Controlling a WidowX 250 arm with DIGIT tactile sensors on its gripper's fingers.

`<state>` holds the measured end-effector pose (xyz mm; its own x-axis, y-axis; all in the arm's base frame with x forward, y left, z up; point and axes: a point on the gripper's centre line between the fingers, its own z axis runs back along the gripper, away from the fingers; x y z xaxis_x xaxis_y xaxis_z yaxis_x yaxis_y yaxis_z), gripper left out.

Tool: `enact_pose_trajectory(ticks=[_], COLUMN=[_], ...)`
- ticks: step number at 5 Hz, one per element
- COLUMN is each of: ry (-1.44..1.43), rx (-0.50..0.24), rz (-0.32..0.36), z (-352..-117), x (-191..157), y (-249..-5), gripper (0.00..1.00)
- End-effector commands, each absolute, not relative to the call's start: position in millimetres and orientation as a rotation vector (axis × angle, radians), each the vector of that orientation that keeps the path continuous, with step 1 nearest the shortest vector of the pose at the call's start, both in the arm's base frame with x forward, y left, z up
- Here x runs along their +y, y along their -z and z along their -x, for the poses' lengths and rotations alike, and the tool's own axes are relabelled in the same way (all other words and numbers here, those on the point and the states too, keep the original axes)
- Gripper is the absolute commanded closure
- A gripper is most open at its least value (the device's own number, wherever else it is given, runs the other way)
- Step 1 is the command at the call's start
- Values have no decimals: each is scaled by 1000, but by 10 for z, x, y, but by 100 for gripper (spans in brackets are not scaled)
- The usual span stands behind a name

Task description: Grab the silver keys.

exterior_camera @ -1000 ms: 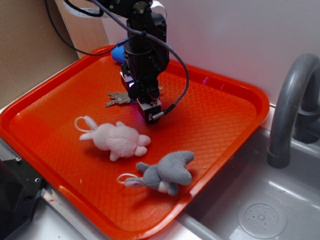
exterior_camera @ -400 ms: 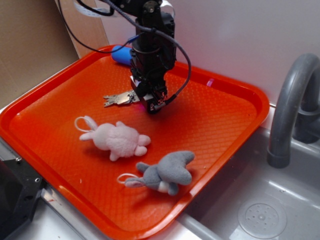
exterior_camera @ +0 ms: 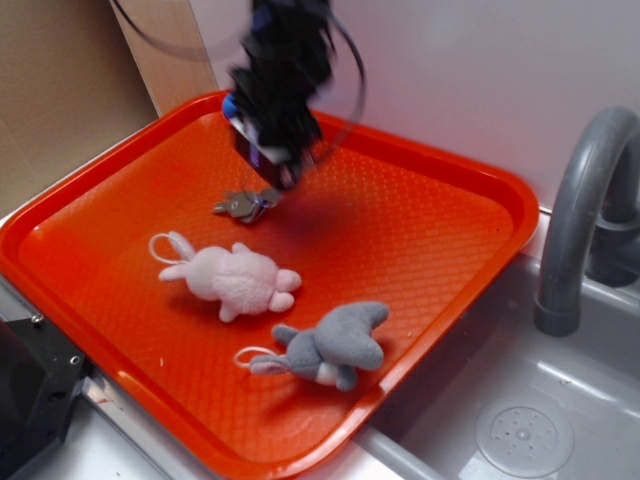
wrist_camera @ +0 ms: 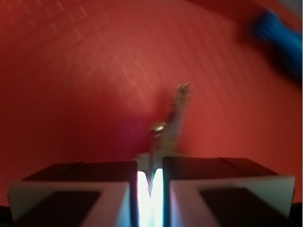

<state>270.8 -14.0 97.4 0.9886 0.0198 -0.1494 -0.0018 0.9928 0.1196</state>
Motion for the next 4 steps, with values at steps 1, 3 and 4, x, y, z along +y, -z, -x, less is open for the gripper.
enact_pose_trajectory(ticks=[1,3,4], ry=[-122,-135,-148], rx=[149,20,-9], rz=[188,274,279], z=[-2410,-2252,-2228], x=[175,281,263], y=[-2100,-2762,-2751], gripper=[100,100,100])
